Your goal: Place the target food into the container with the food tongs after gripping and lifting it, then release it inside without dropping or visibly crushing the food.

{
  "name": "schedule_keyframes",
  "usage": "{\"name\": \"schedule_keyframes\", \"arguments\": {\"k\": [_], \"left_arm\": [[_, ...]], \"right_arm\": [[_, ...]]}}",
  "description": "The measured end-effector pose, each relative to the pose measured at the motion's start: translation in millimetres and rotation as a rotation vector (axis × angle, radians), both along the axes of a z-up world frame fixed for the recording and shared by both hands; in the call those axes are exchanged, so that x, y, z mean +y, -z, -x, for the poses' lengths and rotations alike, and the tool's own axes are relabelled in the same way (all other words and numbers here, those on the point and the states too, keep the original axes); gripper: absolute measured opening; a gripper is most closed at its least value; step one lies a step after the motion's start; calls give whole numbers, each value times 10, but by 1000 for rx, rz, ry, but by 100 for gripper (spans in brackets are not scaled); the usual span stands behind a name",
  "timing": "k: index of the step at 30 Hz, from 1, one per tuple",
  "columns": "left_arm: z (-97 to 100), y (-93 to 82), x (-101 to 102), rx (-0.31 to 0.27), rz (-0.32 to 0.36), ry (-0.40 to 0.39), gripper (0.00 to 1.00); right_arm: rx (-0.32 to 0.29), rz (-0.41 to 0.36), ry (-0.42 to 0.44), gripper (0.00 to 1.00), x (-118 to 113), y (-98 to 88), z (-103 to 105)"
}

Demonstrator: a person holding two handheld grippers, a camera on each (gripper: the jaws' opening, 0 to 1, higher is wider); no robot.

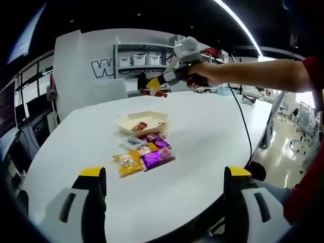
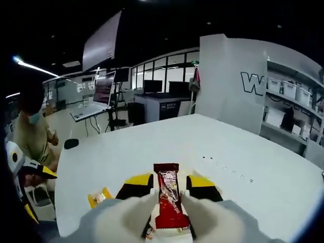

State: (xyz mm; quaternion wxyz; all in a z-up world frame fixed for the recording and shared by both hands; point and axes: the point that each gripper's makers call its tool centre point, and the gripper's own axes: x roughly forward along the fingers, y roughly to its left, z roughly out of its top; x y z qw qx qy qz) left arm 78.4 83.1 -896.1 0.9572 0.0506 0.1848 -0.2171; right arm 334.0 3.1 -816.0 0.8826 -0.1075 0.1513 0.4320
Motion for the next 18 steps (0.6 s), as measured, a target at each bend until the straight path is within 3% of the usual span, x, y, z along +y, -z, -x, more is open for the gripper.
{"name": "schedule_keyframes", "arguments": {"k": [3,18], "left_arm": [[0,8,-5,3,3,4,94],[28,22,-72,10,-9,25,94]], "right_arm": [[22,-41,18,21,-15,-30,-44],[34,-63,33,21,-143,-52,-36]]}}
